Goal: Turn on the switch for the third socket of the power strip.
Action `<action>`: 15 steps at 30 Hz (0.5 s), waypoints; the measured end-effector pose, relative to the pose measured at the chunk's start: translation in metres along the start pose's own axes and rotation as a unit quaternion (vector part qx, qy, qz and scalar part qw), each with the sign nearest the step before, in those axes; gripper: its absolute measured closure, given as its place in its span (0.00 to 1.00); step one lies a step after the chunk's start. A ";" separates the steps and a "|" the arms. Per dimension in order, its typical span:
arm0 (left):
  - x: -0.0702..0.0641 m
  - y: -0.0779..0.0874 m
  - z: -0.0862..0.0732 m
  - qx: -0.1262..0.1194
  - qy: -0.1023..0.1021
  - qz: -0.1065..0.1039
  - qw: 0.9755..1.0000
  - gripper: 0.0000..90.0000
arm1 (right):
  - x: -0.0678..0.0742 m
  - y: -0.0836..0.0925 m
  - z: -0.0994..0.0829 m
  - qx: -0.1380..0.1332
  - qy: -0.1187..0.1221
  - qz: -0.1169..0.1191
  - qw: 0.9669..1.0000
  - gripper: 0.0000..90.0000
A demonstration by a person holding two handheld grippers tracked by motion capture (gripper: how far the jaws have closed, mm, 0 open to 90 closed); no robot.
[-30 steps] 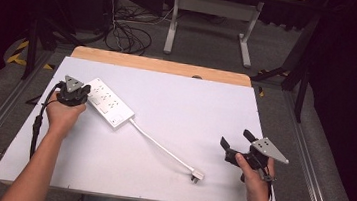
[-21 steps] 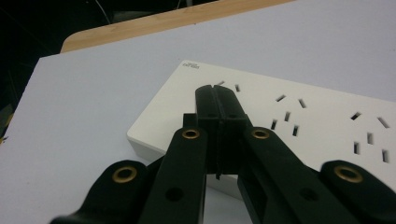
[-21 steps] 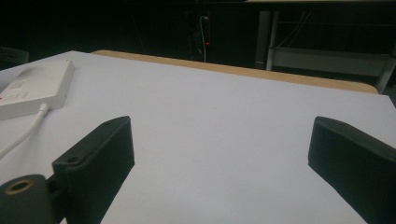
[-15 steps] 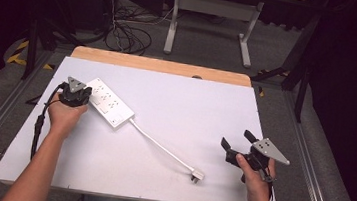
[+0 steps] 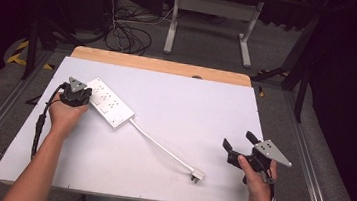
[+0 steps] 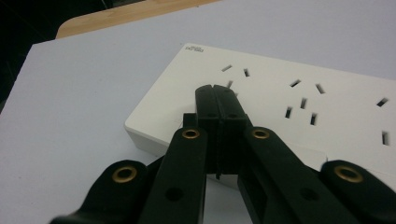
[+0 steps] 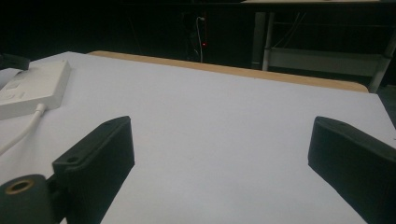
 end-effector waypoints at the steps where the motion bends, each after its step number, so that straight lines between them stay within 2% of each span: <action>1: 0.000 0.000 0.000 0.000 0.000 0.000 1.000 1.00 | 0.000 0.000 0.000 -0.002 -0.003 -0.001 1.000 0.08; 4: 0.000 0.000 -0.001 0.000 -0.001 -0.002 1.000 1.00 | 0.000 0.001 0.000 0.000 0.002 0.000 1.000 0.08; 15: 0.001 -0.001 -0.001 -0.002 0.000 0.004 1.000 1.00 | 0.000 0.003 0.001 -0.004 -0.002 -0.003 1.000 0.08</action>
Point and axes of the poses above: each handheld gripper's, and its own axes: y roughly backward along the jaws, z roughly out of its top, x roughly to its left, the point moved 6 cm from there along -y, roughly forward along the jaws, and after that the axes turned 15 degrees about z, right-handed, at the moved point
